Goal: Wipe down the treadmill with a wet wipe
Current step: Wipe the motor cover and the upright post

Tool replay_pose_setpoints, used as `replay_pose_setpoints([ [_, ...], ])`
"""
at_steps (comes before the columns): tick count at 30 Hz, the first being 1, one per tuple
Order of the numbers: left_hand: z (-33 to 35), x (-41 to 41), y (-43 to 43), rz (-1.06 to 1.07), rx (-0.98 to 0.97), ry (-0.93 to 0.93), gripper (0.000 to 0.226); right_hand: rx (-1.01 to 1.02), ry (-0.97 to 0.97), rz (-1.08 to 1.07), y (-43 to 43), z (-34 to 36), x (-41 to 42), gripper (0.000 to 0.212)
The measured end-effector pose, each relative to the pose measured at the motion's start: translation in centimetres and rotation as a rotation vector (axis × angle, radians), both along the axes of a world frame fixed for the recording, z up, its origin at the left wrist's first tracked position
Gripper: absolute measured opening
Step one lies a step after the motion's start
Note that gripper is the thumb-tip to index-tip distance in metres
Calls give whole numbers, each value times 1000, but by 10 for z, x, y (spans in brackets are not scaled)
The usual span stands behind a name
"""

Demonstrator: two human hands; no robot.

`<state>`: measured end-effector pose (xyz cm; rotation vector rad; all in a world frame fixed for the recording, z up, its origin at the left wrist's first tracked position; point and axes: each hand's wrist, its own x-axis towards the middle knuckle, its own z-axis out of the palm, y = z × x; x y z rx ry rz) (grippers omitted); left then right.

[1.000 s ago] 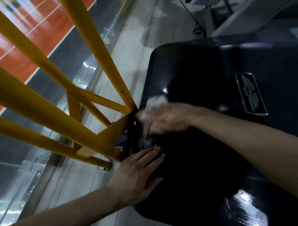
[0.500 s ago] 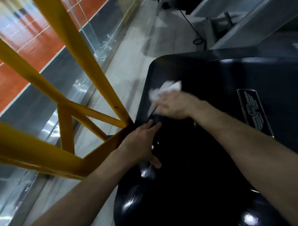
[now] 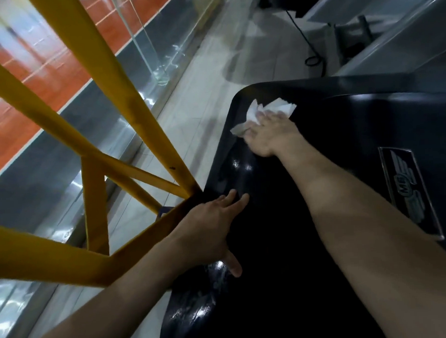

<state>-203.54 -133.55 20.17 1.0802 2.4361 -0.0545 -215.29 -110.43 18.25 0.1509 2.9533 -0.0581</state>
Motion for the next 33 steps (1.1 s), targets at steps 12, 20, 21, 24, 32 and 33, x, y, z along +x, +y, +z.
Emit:
replay_pose_setpoints([
  [12, 5, 1, 8, 34, -62, 1, 151, -124, -61, 246, -37, -10, 17, 82],
  [20, 22, -12, 13, 126, -19, -68, 118, -3, 270, -100, 56, 1, 31, 44],
  [21, 24, -18, 19, 127, 16, -16, 101, -14, 292, 71, 34, -4, 37, 38],
  [24, 25, -38, 51, 234, 226, 155, 59, -185, 253, 31, 60, -20, 52, 49],
  [32, 9, -119, 128, 184, 12, 12, 130, -383, 273, -60, 113, -42, 98, 71],
  [33, 10, -120, 130, 174, -7, 5, 129, -346, 285, -144, 136, -47, 89, 67],
])
